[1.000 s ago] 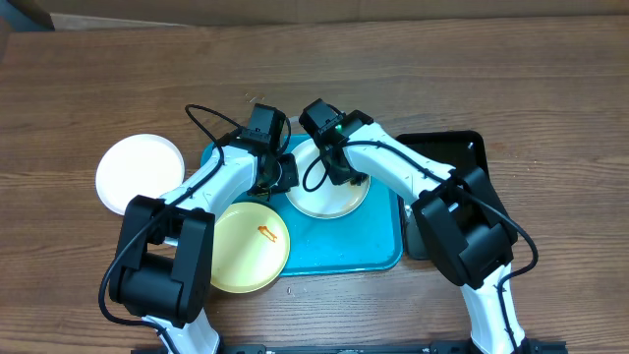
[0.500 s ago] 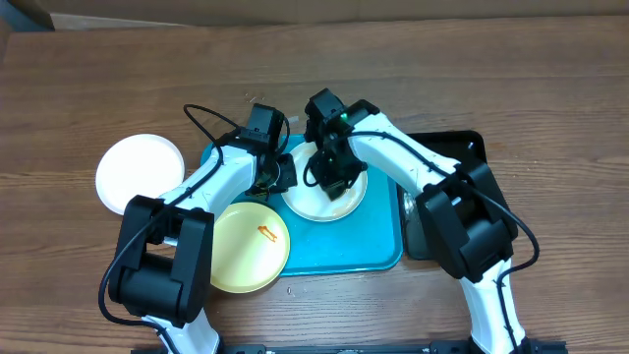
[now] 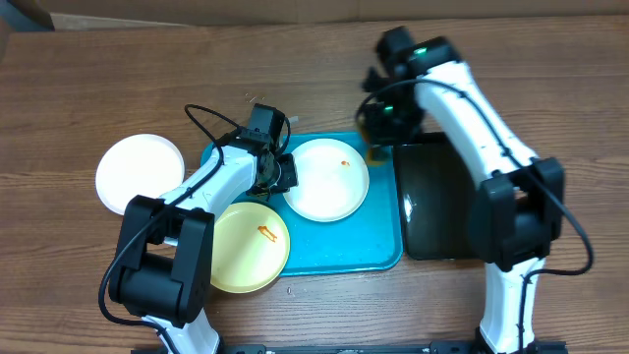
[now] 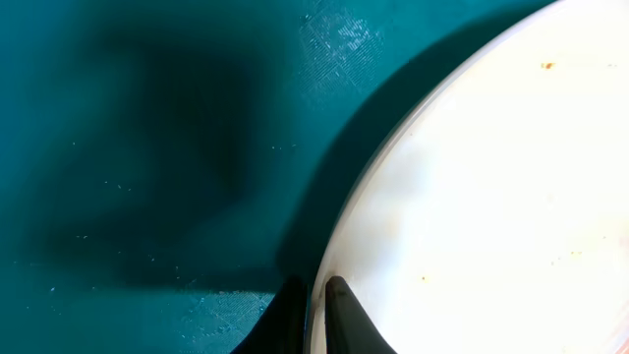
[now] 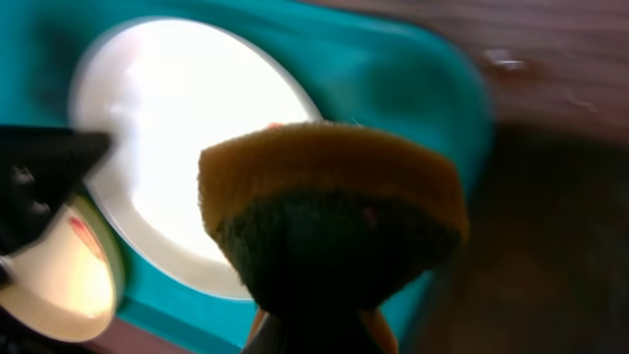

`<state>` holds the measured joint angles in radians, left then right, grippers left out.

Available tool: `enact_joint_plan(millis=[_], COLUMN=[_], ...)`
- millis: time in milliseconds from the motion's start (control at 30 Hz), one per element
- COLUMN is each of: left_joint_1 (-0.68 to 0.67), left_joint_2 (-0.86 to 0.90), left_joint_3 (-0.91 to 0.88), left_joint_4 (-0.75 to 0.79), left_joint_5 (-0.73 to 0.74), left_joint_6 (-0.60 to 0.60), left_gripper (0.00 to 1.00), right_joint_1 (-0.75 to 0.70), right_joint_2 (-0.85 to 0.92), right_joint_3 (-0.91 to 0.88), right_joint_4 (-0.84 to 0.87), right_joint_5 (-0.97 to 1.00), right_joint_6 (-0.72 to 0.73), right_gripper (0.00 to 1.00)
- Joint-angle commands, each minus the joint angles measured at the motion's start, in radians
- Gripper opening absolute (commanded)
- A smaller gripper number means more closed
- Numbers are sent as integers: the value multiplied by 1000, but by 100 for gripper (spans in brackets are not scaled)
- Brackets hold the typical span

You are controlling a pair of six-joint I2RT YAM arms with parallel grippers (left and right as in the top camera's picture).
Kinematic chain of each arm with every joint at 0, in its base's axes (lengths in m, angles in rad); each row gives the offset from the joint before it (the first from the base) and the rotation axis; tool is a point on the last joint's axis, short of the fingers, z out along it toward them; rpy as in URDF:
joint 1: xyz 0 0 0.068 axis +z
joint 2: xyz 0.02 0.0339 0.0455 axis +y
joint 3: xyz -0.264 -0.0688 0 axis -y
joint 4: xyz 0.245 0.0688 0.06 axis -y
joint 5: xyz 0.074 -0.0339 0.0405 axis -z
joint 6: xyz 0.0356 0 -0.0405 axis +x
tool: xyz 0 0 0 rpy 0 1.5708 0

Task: Clean dirty plates on tray and stack at the side
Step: 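Scrub the white plate's surface with the sponge in the right gripper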

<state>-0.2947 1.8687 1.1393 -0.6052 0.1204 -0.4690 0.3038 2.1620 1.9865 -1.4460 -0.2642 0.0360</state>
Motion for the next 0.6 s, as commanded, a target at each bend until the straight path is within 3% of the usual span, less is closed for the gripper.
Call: enact_joint_plan(millis=[0,233,367,567], left_joint_1=[-7,-7,-7,-7], left_joint_2=[15,15,15,15], left_joint_3=[2,2,2,2], left_joint_4=[0,5,4,5], left_joint_5=[8,8,8,8], left_joint_6=[1,1,1,1], left_gripper=[11,11,11,11], right_joint_1=[-87,-158,-114,18], right_joint_2=[-41,-41,-41,-41], right_joint_3=[23,16,16,3], right_joint_4=[-47,1,50,150], right_joint_5=[38,-180,-266,-238], right_joint_6=[11,12,7,-8], right_gripper=[4,4,4,4])
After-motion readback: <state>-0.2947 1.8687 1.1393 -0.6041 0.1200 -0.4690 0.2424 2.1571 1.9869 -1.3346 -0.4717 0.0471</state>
